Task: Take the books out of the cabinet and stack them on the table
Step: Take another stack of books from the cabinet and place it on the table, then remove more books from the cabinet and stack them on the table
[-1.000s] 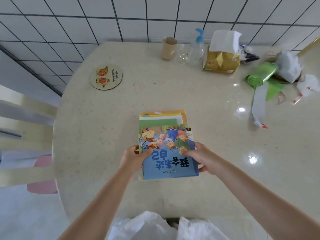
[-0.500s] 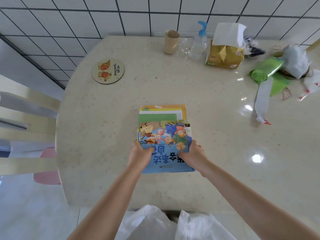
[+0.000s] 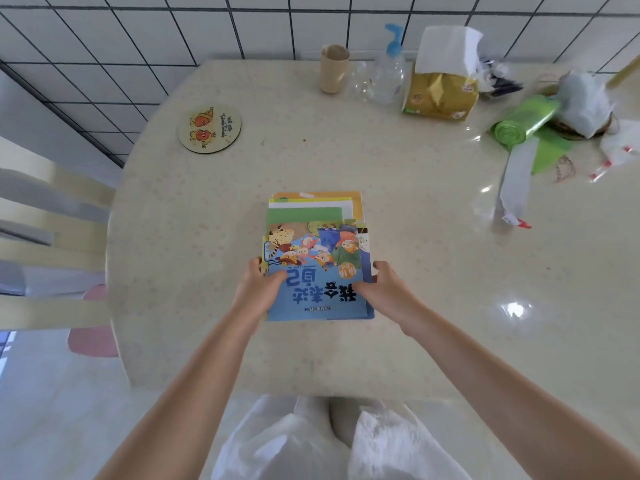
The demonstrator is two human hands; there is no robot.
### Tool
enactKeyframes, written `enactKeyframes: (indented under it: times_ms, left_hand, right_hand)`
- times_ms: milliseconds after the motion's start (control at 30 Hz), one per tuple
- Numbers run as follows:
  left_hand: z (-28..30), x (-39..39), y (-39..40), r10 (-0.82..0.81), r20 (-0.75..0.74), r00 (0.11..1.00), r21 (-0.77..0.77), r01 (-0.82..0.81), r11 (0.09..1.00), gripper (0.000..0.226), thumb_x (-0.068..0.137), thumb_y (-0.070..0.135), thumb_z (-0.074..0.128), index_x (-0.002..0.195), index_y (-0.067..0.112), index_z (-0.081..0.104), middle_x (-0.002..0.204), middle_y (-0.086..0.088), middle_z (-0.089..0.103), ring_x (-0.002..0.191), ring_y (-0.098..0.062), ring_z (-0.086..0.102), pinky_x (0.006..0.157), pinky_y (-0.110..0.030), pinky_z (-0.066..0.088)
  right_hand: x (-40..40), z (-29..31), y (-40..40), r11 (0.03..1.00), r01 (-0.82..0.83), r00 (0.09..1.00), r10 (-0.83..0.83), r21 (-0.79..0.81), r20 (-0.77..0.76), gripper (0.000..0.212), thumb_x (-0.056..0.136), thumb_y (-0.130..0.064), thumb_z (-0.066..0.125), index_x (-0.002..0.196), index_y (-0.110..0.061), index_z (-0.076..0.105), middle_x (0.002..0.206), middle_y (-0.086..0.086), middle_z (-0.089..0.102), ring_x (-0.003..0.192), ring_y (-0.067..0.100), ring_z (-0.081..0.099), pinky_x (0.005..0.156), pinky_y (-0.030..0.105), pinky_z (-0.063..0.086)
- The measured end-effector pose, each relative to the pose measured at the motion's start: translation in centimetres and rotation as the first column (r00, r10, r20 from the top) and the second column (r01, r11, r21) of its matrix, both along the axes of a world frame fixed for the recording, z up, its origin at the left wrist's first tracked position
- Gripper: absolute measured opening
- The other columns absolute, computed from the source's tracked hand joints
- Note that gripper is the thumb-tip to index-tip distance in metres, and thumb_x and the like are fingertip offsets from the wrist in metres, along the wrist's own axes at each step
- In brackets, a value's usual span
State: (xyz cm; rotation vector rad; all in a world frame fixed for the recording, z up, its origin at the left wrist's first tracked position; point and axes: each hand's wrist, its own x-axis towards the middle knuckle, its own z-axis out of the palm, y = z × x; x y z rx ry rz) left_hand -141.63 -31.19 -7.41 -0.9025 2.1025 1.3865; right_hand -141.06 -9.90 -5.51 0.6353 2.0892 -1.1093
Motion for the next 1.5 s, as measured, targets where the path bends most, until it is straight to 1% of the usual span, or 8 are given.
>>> enactKeyframes:
  times_ms: [133, 267, 567, 733, 933, 1067, 1333, 1500]
  left_hand:
    - [0.7, 0.9, -0.4, -0.155, -0.140, 0.978, -0.226, 0.121, 0.966, 0.053, 0.090, 0.021, 0.057, 0.137, 0.011, 0.036, 0.131, -0.007, 0.050, 0.113, -0.028, 0.053, 0.093, -0.037, 0.042]
    - [1.3, 2.4, -1.0, -0.379, -0.300, 0.875, -0.451, 0.220, 0.865, 0.056, 0.091, 0.017, 0.057, 0.142, 0.009, 0.037, 0.137, -0.013, 0.050, 0.125, -0.032, 0.048, 0.099, -0.040, 0.038]
    - [2.2, 8.2, -1.5, -0.607, -0.549, 0.574, -0.450, 0.409, 0.794, 0.044, 0.087, 0.009, 0.061, 0.130, 0.011, 0.053, 0.109, -0.002, 0.067, 0.107, -0.026, 0.059, 0.092, -0.035, 0.043]
    - [3.0, 12.5, 0.9, -0.711, -0.537, 0.454, -0.362, 0.637, 0.681, 0.038, 0.088, 0.015, 0.060, 0.125, 0.019, 0.055, 0.103, 0.006, 0.067, 0.101, -0.018, 0.060, 0.089, -0.036, 0.048]
    - [3.0, 18.1, 4.3, -0.844, -0.503, 0.185, -0.328, 0.863, 0.384, 0.033, 0.088, 0.016, 0.057, 0.120, 0.022, 0.058, 0.099, 0.008, 0.065, 0.099, -0.013, 0.059, 0.091, -0.038, 0.049]
    - [2.8, 23.0, 6.3, -0.871, -0.491, -0.007, -0.348, 0.918, 0.188, 0.030, 0.089, 0.013, 0.058, 0.117, 0.020, 0.061, 0.095, 0.006, 0.068, 0.091, -0.011, 0.062, 0.086, -0.035, 0.051]
    - [2.1, 37.9, 11.1, -0.810, -0.467, -0.354, -0.359, 0.913, -0.192, 0.032, 0.086, 0.009, 0.061, 0.117, 0.017, 0.062, 0.093, 0.003, 0.070, 0.086, -0.012, 0.064, 0.082, -0.024, 0.048]
    - [1.2, 49.4, 13.0, -0.747, -0.444, -0.495, -0.328, 0.866, -0.378, 0.033, 0.084, 0.008, 0.062, 0.116, 0.018, 0.063, 0.086, 0.007, 0.068, 0.084, -0.013, 0.066, 0.082, -0.038, 0.055]
  right_hand:
    - [1.8, 0.3, 0.1, 0.997, 0.050, 0.992, -0.044, 0.052, -0.121, 0.065, 0.091, -0.025, 0.055, 0.147, -0.014, 0.025, 0.139, 0.009, 0.045, 0.125, 0.026, 0.046, 0.091, 0.040, 0.046]
    - [4.6, 0.6, -0.5, 0.989, 0.138, 0.969, -0.123, 0.056, -0.216, 0.060, 0.093, -0.027, 0.054, 0.146, -0.013, 0.028, 0.138, 0.013, 0.049, 0.124, 0.029, 0.050, 0.099, 0.048, 0.045]
    - [15.0, 1.7, -4.0, 0.912, 0.401, 0.889, -0.365, 0.088, -0.276, 0.058, 0.095, -0.021, 0.054, 0.145, -0.010, 0.028, 0.136, 0.012, 0.055, 0.119, 0.029, 0.056, 0.100, 0.037, 0.042]
    - [22.4, 2.4, -4.9, 0.837, 0.540, 0.805, -0.483, 0.086, -0.345, 0.056, 0.094, -0.021, 0.056, 0.143, -0.010, 0.032, 0.129, 0.011, 0.058, 0.114, 0.028, 0.060, 0.097, 0.042, 0.048]
    - [32.5, 2.4, -5.4, 0.635, 0.767, 0.607, -0.667, 0.098, -0.431, 0.052, 0.092, -0.013, 0.059, 0.139, -0.006, 0.038, 0.121, 0.015, 0.060, 0.109, 0.031, 0.062, 0.095, 0.042, 0.048]
    - [40.2, 2.2, -6.0, 0.512, 0.852, 0.510, -0.766, 0.106, -0.391, 0.051, 0.094, -0.017, 0.056, 0.140, -0.010, 0.037, 0.124, 0.010, 0.061, 0.111, 0.025, 0.060, 0.092, 0.029, 0.043]
    - [57.9, 1.6, -9.1, 0.192, 0.977, 0.212, -0.912, 0.091, -0.351, 0.049, 0.094, -0.018, 0.056, 0.140, -0.012, 0.039, 0.123, 0.007, 0.060, 0.113, 0.023, 0.059, 0.096, 0.034, 0.045]
    - [69.1, 1.2, -11.7, 0.029, 0.994, 0.061, -0.944, 0.101, -0.323, 0.050, 0.094, -0.020, 0.055, 0.140, -0.010, 0.038, 0.122, 0.006, 0.059, 0.113, 0.024, 0.058, 0.098, 0.037, 0.045]
